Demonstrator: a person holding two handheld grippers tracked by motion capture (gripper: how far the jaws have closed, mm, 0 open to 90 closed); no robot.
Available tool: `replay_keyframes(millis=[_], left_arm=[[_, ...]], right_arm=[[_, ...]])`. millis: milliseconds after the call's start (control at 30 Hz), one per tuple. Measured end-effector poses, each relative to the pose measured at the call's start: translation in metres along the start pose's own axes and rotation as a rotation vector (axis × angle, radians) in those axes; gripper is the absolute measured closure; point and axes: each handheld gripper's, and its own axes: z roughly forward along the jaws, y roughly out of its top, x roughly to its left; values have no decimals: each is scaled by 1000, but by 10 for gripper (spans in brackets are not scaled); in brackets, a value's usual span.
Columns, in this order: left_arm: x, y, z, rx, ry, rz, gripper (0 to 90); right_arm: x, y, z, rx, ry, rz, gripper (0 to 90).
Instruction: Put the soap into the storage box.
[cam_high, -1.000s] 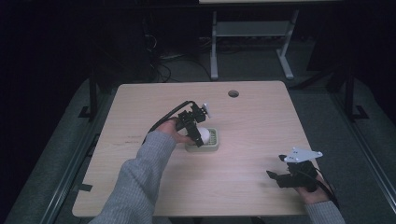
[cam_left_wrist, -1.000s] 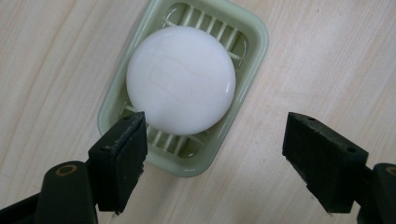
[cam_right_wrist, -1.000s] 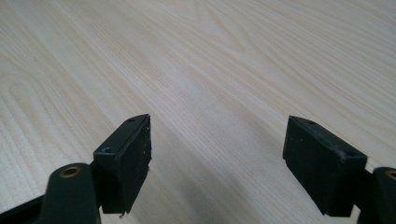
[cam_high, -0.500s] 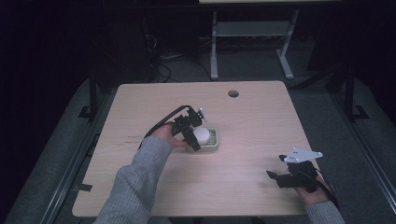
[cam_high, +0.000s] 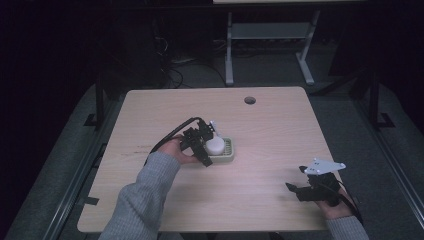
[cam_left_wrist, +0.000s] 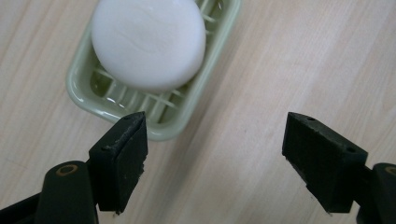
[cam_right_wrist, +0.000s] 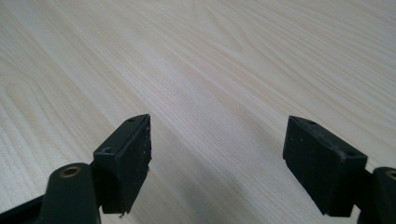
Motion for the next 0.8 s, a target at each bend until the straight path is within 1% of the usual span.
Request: replay_keyframes(millis=[233, 433, 567, 733, 800], left_arm=[[-5, -13, 4, -5, -7, -7, 220], [-9, -21, 6, -22, -11, -6, 220], [-12, -28, 4, -38, -12, -11, 221], [-15, -36, 3, -40, -10, -13, 220], [-16, -40, 3, -50, -10, -16, 220]], right_arm=[[0, 0, 0, 3, -3, 1, 231], [1, 0, 0, 7, -5, -3, 231], [1, 0, -1, 7, -6, -1, 231], [1, 0, -1, 9, -10, -2, 231], [1, -1, -1, 9, -11, -2, 231]])
